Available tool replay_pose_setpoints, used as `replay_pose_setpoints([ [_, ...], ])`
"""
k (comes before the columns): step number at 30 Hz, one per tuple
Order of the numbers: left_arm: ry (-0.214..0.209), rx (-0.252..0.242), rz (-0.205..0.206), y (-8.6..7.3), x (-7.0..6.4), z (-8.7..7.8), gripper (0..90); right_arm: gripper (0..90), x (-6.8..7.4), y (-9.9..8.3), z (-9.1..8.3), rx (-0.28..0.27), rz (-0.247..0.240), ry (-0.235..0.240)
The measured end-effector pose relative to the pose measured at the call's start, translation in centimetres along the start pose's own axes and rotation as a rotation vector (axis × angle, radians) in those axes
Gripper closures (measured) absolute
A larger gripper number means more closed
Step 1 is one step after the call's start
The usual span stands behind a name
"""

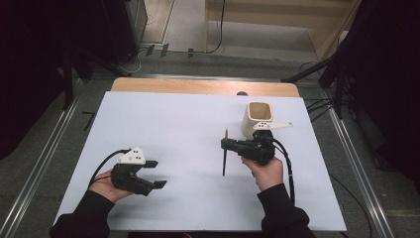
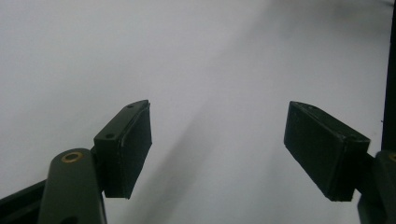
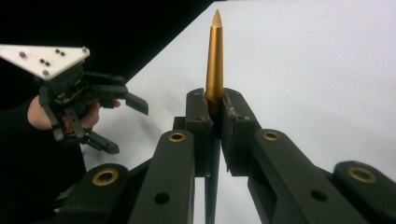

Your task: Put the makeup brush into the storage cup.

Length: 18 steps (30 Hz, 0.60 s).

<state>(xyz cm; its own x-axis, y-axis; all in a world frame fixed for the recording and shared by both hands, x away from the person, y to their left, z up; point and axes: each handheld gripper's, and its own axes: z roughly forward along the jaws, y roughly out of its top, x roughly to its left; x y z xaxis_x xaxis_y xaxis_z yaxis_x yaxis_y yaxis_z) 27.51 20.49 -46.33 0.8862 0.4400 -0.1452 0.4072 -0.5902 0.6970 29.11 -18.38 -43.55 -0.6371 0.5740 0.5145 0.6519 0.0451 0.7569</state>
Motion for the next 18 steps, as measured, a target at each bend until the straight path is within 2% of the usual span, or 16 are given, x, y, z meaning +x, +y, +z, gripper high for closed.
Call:
replay_pose_setpoints([
  [9, 0.007, 0.008, -0.02, 0.0, 0.0, 0.1, 23.9, 83.5, -0.5, 1.6, -0.8, 0.0, -0.023, -0.039],
  [18, 0.003, 0.011, -0.021, -0.1, 0.1, 0.3, 23.8, 83.5, -1.0, 2.8, -1.9, -0.018, -0.03, -0.074],
])
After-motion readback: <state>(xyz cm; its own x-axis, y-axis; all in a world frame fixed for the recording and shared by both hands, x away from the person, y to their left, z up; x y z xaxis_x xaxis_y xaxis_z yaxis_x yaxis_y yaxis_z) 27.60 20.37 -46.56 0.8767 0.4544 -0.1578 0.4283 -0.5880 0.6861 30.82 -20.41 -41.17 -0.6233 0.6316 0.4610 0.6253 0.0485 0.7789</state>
